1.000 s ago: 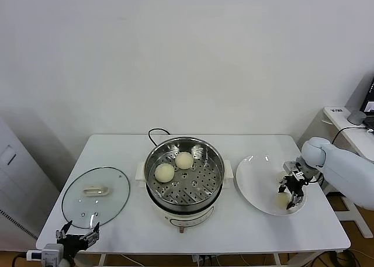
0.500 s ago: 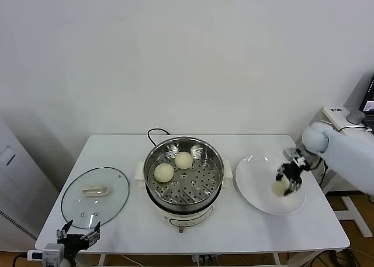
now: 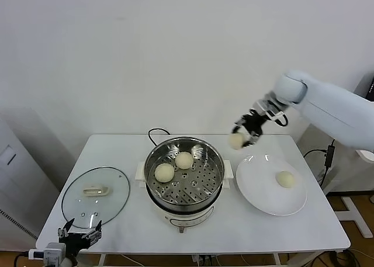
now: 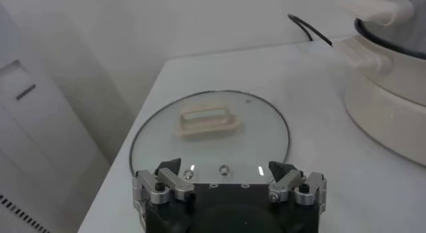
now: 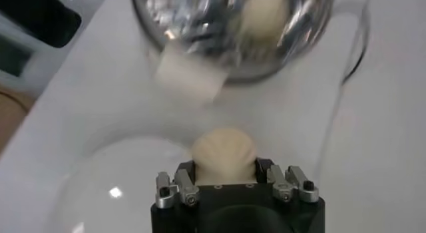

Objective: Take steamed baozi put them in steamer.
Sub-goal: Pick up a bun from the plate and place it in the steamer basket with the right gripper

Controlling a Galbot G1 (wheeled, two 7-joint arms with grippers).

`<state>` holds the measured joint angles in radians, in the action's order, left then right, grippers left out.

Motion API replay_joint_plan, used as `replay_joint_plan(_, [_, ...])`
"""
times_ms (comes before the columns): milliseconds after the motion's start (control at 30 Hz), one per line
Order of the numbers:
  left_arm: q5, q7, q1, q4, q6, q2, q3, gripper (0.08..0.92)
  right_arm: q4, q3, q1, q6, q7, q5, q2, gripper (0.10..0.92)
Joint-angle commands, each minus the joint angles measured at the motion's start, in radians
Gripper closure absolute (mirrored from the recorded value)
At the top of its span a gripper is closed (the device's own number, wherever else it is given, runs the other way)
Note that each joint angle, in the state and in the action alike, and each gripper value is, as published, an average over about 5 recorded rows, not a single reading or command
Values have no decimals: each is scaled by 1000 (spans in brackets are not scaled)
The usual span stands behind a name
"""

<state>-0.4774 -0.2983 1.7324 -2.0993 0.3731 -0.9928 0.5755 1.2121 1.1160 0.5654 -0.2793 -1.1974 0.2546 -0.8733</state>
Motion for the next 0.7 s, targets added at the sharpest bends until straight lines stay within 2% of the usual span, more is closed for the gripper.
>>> replay_joint_plan(33, [1,-1,-1,2,0,5,0,177,163,19,79,-171,53,25,-138,484])
replay_joint_plan(400, [1,-2,-3,4,1,5,0,177,330,81,24,-297,36,-112,-188,482])
replay_joint_plan(700, [1,-2,-2,4,1,6,1,177,342,76,-36,-395,-1,-267,-201,482])
